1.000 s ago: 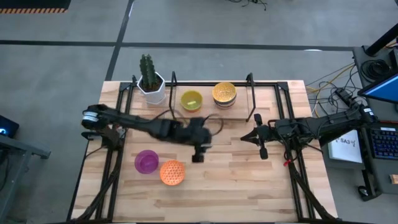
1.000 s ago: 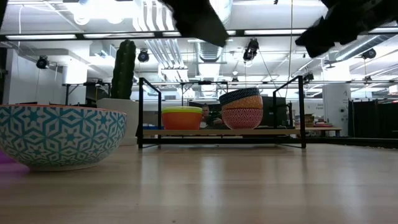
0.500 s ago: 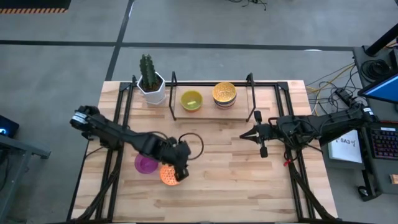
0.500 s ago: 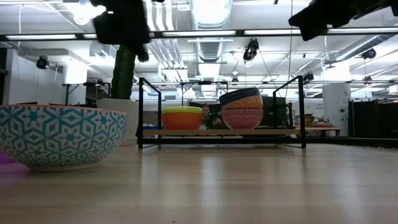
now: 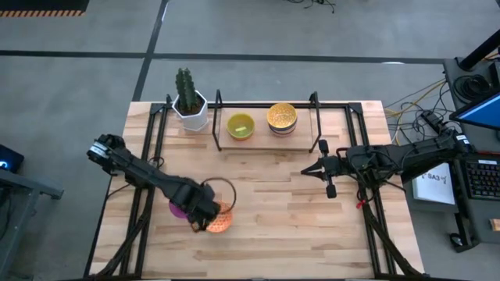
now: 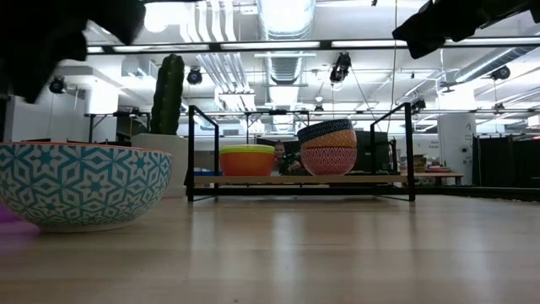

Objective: Place and stack bowls onto a shelf
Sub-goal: Stack the violet bowl on the yellow bowl on the shelf

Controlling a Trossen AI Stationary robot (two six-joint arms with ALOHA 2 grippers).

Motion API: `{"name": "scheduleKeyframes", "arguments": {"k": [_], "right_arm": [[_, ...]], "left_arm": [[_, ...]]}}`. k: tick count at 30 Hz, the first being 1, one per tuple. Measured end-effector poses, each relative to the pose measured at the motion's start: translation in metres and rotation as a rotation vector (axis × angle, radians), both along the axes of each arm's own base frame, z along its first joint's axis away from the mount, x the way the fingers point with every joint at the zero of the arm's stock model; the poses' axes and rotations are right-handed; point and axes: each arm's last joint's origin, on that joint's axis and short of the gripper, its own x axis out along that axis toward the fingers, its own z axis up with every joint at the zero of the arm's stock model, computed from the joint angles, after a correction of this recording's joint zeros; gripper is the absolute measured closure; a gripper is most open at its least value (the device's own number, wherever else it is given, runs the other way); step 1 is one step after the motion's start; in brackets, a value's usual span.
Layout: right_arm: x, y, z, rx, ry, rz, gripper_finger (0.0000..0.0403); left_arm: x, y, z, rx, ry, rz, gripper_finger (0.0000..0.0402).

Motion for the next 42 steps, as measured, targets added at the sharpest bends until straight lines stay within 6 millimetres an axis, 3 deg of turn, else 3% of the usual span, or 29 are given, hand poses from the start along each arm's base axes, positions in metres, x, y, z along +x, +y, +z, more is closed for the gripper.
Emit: {"name": "scheduleKeyframes", "arguments": {"k": [6, 10, 18, 23, 31, 36, 42], "right_arm": [[0.000, 0.000, 0.000, 0.010, 0.002, 0.008, 0.0394], [0.000, 0.000, 0.000, 0.009, 0.006, 0.009, 0.0394], [0.000, 0.000, -0.001, 0.018, 0.010, 0.006, 0.0394], [0.000, 0.000, -0.001, 0.017, 0.010, 0.006, 0.0394], [0.000, 0.000, -0.001, 0.014, 0.011, 0.007, 0.0394], [0.000, 0.000, -0.001, 0.014, 0.011, 0.006, 0.0394], [0.000, 0.000, -0.001, 0.005, 0.010, 0.009, 0.0394]], "left_arm": [[-0.013, -0.021, -0.009, -0.031, 0.005, -0.123, 0.0251], [-0.024, -0.029, -0.029, -0.017, 0.012, -0.132, 0.0251], [-0.035, -0.023, -0.074, -0.022, -0.005, -0.133, 0.0251], [-0.044, -0.017, -0.089, 0.001, 0.031, -0.115, 0.0272], [-0.041, -0.019, -0.085, -0.008, 0.017, -0.105, 0.0389], [-0.034, -0.024, -0.064, -0.012, 0.021, -0.105, 0.0398], [-0.022, -0.027, -0.015, 0.105, -0.043, -0.116, 0.0401]]}}
